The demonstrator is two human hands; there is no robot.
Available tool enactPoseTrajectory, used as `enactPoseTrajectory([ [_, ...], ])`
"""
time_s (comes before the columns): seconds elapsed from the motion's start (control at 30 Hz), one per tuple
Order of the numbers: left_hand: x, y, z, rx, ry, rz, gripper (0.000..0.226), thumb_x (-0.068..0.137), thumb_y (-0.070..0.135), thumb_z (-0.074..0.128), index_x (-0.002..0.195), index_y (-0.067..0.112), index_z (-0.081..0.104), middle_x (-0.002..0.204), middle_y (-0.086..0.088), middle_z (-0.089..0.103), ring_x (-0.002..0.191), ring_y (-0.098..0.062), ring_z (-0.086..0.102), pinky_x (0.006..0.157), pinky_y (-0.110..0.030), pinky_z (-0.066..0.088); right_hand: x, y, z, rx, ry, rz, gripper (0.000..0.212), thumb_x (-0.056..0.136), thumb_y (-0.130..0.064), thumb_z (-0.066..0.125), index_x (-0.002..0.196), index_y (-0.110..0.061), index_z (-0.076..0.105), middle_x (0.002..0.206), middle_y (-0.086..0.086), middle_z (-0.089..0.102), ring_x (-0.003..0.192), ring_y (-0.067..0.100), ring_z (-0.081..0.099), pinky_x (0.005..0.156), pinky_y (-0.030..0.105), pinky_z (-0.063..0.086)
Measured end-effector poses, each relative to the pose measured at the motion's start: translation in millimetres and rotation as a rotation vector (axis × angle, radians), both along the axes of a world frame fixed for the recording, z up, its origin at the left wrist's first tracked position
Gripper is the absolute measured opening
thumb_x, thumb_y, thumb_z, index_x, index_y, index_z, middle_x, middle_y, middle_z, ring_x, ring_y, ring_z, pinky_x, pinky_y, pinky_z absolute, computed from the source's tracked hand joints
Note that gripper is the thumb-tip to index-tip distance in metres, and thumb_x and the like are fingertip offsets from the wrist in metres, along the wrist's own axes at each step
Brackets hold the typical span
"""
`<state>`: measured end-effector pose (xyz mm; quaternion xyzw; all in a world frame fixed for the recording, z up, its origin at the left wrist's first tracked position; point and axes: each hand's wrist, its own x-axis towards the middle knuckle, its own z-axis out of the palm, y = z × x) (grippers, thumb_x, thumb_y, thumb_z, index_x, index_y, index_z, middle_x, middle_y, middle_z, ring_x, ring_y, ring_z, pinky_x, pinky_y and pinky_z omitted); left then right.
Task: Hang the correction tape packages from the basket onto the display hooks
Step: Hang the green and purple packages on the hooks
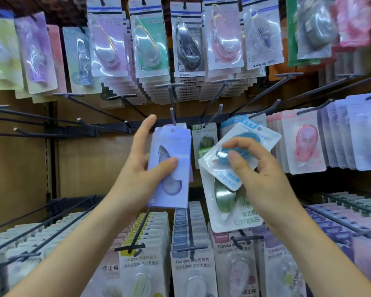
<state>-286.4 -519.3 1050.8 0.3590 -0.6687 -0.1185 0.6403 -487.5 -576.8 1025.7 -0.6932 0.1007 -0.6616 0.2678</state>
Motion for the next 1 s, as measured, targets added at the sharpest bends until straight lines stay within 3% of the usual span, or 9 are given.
enactPoseTrajectory([
  [0.03, 2.4, 0.5, -0.1, -0.042, -0.122, 0.115, 0.059, 0.094, 0.01, 0.062, 0.121, 0.062, 0.053, 0.117, 0.008, 0.07, 0.103, -0.01, 0.067, 0.085, -0.027, 0.053, -3.6, 1.4, -0.3, -0.016, 0.038, 0.021, 0.011, 0.096, -0.022, 0.059, 0.1, -0.03, 0.064, 0.102, -0.014, 0.066, 0.082, 0.003, 0.063, 0.067, 0.016, 0.047],
  [0.13, -1.1, -1.8, 0.2, -0.036, -0.31, 0.354, 0.039, 0.096, 0.012, 0.058, 0.087, 0.045, 0.076, 0.106, 0.005, 0.064, 0.095, -0.004, 0.059, 0.076, -0.01, 0.042, -8.8, 4.8, 0.3, -0.066, 0.126, 0.068, 0.019, 0.092, -0.023, 0.064, 0.106, -0.034, 0.059, 0.112, -0.012, 0.063, 0.101, 0.014, 0.065, 0.082, 0.028, 0.055],
  [0.2, -8.8, -4.9, 1.0, 0.008, -0.293, 0.352, 0.029, 0.094, 0.021, 0.06, 0.083, 0.04, 0.078, 0.106, -0.001, 0.064, 0.099, -0.009, 0.059, 0.078, -0.015, 0.043, -8.1, 6.6, 1.6, -0.118, 0.169, 0.028, 0.025, 0.092, -0.017, 0.067, 0.106, -0.036, 0.057, 0.111, -0.014, 0.062, 0.103, 0.014, 0.064, 0.089, 0.034, 0.056],
  [0.27, -15.1, -6.4, 4.9, 0.031, -0.247, 0.319, 0.016, 0.084, 0.048, 0.064, 0.088, 0.041, 0.077, 0.11, -0.003, 0.064, 0.102, -0.009, 0.06, 0.082, -0.02, 0.044, -6.1, 6.8, 2.9, -0.155, 0.167, -0.002, 0.027, 0.091, -0.015, 0.069, 0.106, -0.035, 0.058, 0.11, -0.014, 0.062, 0.105, 0.013, 0.064, 0.091, 0.037, 0.055],
  [0.37, -18.1, -10.1, 12.1, 0.0, -0.303, 0.37, 0.045, 0.066, 0.074, 0.066, 0.097, 0.043, 0.075, 0.103, -0.006, 0.066, 0.096, -0.011, 0.063, 0.085, -0.025, 0.049, -5.3, 5.2, 3.1, -0.192, 0.184, 0.006, 0.023, 0.089, -0.02, 0.07, 0.105, -0.032, 0.059, 0.109, -0.012, 0.063, 0.107, 0.013, 0.062, 0.092, 0.034, 0.053],
  [0.43, -24.4, -5.3, 18.2, 0.072, -0.323, 0.239, 0.04, 0.071, 0.067, 0.072, 0.093, 0.035, 0.079, 0.096, -0.012, 0.073, 0.088, -0.012, 0.067, 0.081, -0.022, 0.052, -8.5, 5.6, 2.4, -0.216, 0.23, -0.006, 0.021, 0.089, -0.02, 0.069, 0.104, -0.033, 0.061, 0.109, -0.013, 0.063, 0.108, 0.012, 0.061, 0.093, 0.03, 0.051],
  [0.53, -31.2, -2.3, 21.7, 0.214, -0.222, 0.013, 0.024, 0.076, 0.037, 0.072, 0.092, 0.021, 0.081, 0.092, -0.002, 0.078, 0.085, -0.005, 0.067, 0.079, -0.017, 0.052, -14.3, 8.5, 2.2, -0.203, 0.244, 0.023, 0.022, 0.088, -0.02, 0.066, 0.101, -0.036, 0.06, 0.108, -0.016, 0.062, 0.107, 0.012, 0.06, 0.091, 0.032, 0.051],
  [0.7, -38.7, -5.2, 8.1, 0.327, -0.153, -0.197, 0.029, 0.066, 0.029, 0.075, 0.091, 0.014, 0.079, 0.098, -0.003, 0.077, 0.088, -0.009, 0.07, 0.077, -0.017, 0.053, -14.9, 9.3, 3.5, -0.143, -0.005, 0.119, 0.036, 0.083, -0.016, 0.06, 0.106, -0.043, 0.049, 0.115, -0.002, 0.058, 0.1, 0.025, 0.064, 0.082, 0.042, 0.059],
  [1.0, -66.8, -1.9, 1.6, 0.333, -0.141, -0.208, 0.01, 0.077, 0.012, 0.076, 0.084, 0.018, 0.081, 0.09, 0.0, 0.078, 0.081, -0.006, 0.073, 0.07, -0.012, 0.051, -16.6, 3.4, 4.1, -0.09, -0.185, 0.072, 0.043, 0.083, -0.02, 0.056, 0.119, -0.041, 0.047, 0.114, -0.006, 0.059, 0.092, 0.007, 0.063, 0.075, 0.025, 0.055],
])
